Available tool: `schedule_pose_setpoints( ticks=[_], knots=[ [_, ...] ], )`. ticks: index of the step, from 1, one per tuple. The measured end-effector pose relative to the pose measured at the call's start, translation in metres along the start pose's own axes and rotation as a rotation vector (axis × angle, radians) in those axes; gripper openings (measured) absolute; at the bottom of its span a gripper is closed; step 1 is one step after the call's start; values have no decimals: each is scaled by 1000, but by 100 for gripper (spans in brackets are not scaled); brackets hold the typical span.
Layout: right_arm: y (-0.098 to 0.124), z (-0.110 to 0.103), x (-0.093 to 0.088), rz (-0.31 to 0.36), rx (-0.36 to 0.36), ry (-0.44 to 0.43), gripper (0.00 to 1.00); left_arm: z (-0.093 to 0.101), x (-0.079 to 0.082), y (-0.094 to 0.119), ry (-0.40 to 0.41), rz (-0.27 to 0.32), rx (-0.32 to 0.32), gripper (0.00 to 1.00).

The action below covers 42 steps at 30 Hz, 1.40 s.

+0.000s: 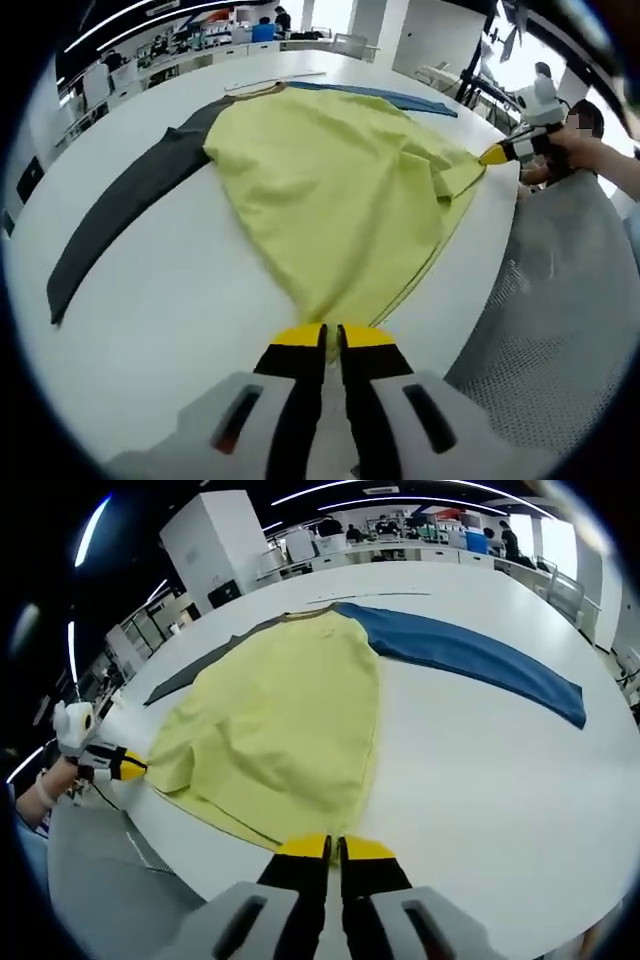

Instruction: Fold the garment on the visible template until the final outline fits inside the template.

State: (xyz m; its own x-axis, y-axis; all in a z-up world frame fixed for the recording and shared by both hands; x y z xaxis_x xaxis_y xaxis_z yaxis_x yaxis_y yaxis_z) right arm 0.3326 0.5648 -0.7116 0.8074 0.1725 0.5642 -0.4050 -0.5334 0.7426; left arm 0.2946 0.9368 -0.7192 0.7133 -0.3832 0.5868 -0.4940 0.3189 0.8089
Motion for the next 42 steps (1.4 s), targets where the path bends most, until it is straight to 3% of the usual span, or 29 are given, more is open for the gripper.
schedule_pose_setpoints(
  ticks=[3, 6, 14, 22, 30, 33, 36, 40, 42],
  knots=[
    [0, 0, 0, 1, 3, -5, 0, 2, -1, 3, 7, -1, -14, 13],
    [0, -1, -1, 5, 4, -7, 0, -1, 0, 8, -83, 5, 36, 18],
    [0, 0, -2, 6, 5, -15, 0, 4, 1, 7, -160, 3, 36, 14],
    [-1, 1, -3, 7, 9, -21, 0, 5, -3, 2, -295, -26, 72, 13],
    [-1, 3, -3, 8, 7, -21, 0, 3, -4, 4, -278, -10, 52, 0],
    [0, 2, -2, 11, 14, -24, 0, 3, -4, 6, -276, 6, 58, 0],
    [5, 4, 0, 20, 13, -22, 0, 1, 0, 12, -175, 52, 46, 0],
    [12, 10, 0, 40, 13, -45, 0, -7, -1, 20, -125, 65, 49, 0],
    [14, 14, -2, 50, 16, -67, 0, -8, -2, 23, -55, 71, 34, 0]
  ],
)
Point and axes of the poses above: the point that each gripper's makers call its tool centre point, and the gripper's own axes: y roughly backward along the fingers, z roughly to its right, x roughly out of its top, the point moved 6 cm from there along y, roughly backward along the fingers, and after that the axes turned 8 degrees about x, right-handed, at the moved point
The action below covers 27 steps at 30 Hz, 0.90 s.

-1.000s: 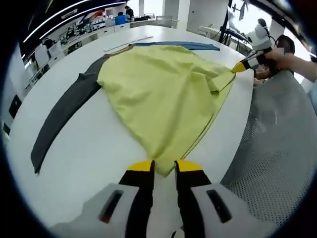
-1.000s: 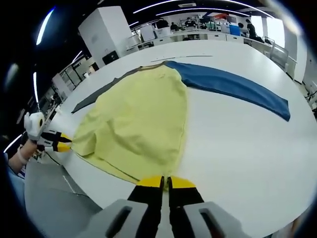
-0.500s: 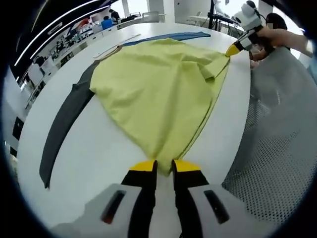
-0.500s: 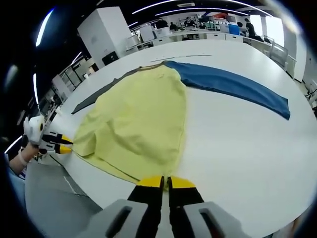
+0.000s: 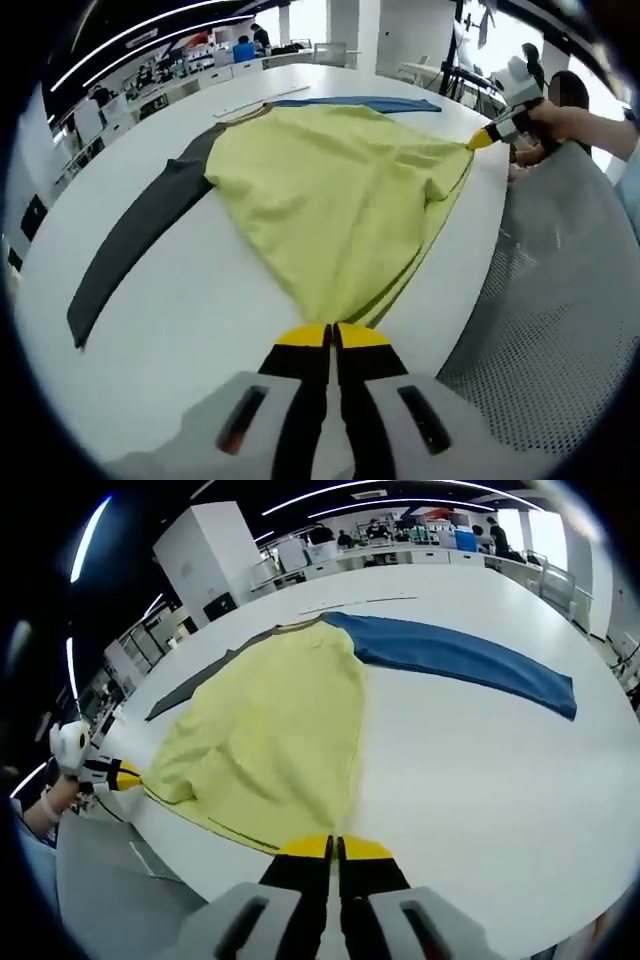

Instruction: Fold the garment on the visible template until the final outline fits inside the template.

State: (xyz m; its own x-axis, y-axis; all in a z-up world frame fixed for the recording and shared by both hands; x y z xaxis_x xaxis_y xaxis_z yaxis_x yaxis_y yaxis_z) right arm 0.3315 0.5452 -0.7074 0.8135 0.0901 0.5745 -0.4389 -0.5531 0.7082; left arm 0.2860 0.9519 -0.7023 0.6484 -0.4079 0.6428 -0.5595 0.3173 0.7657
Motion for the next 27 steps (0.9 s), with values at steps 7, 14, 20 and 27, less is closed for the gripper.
schedule_pose_setpoints(
  ticks=[7, 14, 20, 27],
  knots=[
    [4, 4, -7, 39, 39, -83, 0, -1, 0, 8, 19, 18, 2, 0],
    [7, 8, -13, 50, 48, -119, 0, -4, 3, 16, 29, 45, 44, 0],
    [6, 9, -17, 51, 65, -138, 0, 0, -11, 8, -54, -35, 43, 0],
    [9, 16, -27, 25, 61, -131, 0, 11, -26, 5, -115, -89, 11, 0]
  ],
)
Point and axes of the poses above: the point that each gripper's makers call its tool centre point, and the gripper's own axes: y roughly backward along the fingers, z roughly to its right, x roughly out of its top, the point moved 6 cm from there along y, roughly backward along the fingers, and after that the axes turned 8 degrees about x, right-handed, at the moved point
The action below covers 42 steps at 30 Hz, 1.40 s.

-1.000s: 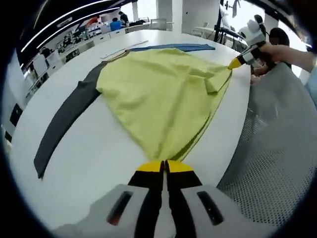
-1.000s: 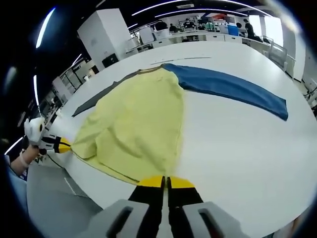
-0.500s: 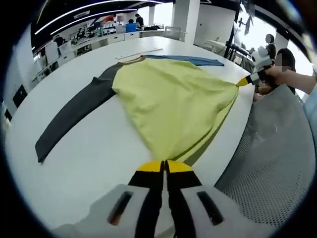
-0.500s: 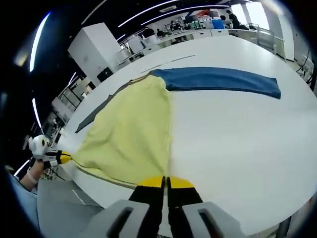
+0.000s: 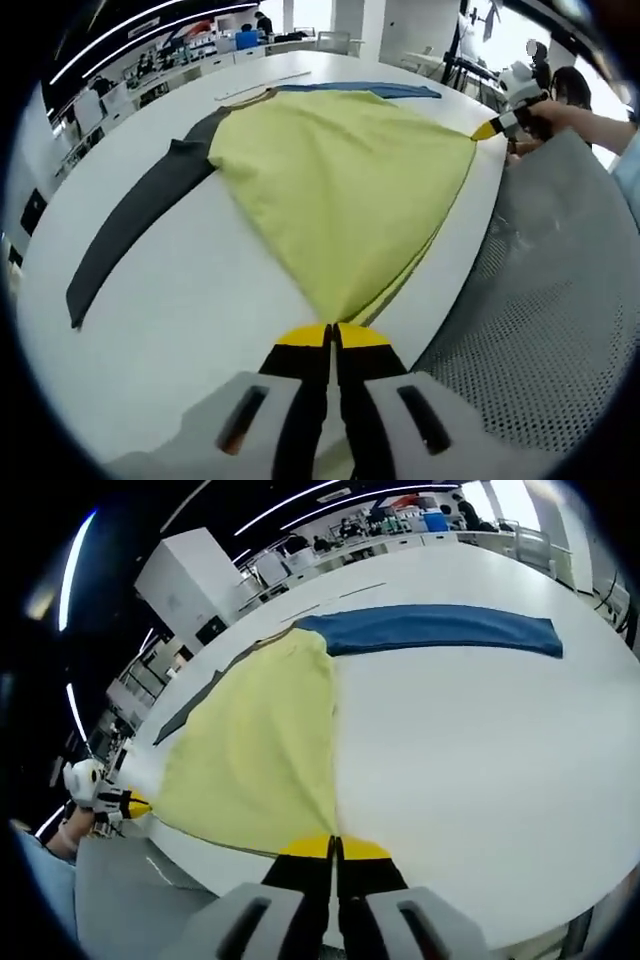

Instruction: Fold the garment on the visible template until the final outline fits inside the template.

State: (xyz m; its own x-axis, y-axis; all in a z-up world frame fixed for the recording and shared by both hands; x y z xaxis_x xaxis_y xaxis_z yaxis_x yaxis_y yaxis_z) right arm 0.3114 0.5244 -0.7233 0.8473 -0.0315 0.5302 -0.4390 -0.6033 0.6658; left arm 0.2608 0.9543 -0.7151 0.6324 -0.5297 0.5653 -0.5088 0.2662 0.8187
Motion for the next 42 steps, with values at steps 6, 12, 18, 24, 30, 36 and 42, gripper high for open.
schedule_pose_setpoints(
  ticks=[6, 12, 18, 24, 30, 36, 42],
  knots=[
    [-1, 1, -5, -6, -2, -1, 0, 1, -4, 0, 14, -8, -8, 0],
    [-1, 2, -5, -3, 6, -12, 0, 1, -5, -1, 58, -1, -10, 0],
    [-1, 3, -4, -4, 8, -18, 0, 0, -7, -2, 115, 12, -15, 0],
    [-2, 3, -4, 0, 11, -27, 0, 1, -8, -3, 141, 29, -22, 0],
    [-3, 0, -4, 6, 30, -8, 0, 1, -8, -3, 240, 78, -68, 0],
    [2, -8, 5, 35, 55, 39, 26, 2, -1, 3, 326, 152, -106, 13],
    [4, -9, 16, 61, 57, 112, 53, -5, 16, 10, 409, 268, -126, 38]
  ],
)
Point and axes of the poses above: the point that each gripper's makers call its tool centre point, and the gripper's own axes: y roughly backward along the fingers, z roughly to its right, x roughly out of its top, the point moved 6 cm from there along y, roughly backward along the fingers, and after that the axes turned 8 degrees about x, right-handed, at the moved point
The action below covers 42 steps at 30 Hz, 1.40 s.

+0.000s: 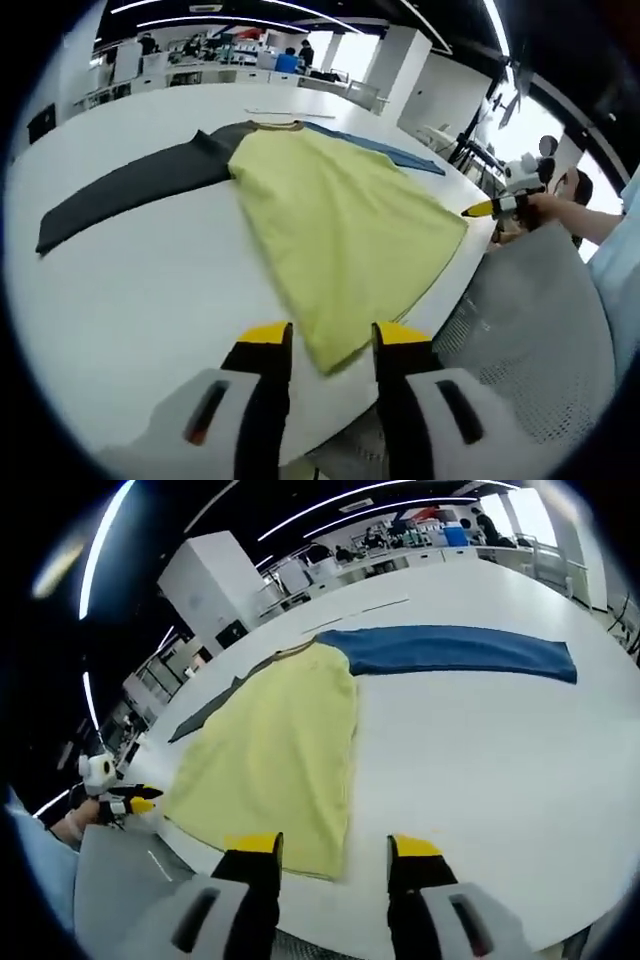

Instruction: Fold the garment on the visible template until the final outline fits inside the template.

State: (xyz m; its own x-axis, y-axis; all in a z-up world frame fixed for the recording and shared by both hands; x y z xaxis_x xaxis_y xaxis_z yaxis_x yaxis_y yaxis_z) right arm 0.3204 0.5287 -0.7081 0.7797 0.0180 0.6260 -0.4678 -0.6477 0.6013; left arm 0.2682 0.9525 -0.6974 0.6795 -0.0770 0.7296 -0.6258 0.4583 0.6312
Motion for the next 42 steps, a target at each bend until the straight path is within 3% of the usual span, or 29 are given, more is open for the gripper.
schedule_pose_setpoints(
  ticks=[6, 14, 25, 35, 38, 42],
  knots=[
    [-2, 3, 8, 20, -13, 96, 79, -5, 19, 1, 92, 95, -21, 62],
    [-5, 13, 17, 47, -54, 119, 100, -18, 40, 0, 135, 165, -12, 87],
    [3, 36, 33, 77, -119, 122, 99, -28, 52, -7, 129, 190, -6, 93],
    [12, 70, 63, 118, -176, 113, 95, -43, 53, -9, 131, 181, 22, 94],
    [18, 85, 72, 107, -238, 126, 93, -48, 51, -8, 139, 181, 35, 92],
    [32, 117, 92, 215, -329, 43, 82, -54, 50, -5, 169, 193, 49, 89]
  ],
)
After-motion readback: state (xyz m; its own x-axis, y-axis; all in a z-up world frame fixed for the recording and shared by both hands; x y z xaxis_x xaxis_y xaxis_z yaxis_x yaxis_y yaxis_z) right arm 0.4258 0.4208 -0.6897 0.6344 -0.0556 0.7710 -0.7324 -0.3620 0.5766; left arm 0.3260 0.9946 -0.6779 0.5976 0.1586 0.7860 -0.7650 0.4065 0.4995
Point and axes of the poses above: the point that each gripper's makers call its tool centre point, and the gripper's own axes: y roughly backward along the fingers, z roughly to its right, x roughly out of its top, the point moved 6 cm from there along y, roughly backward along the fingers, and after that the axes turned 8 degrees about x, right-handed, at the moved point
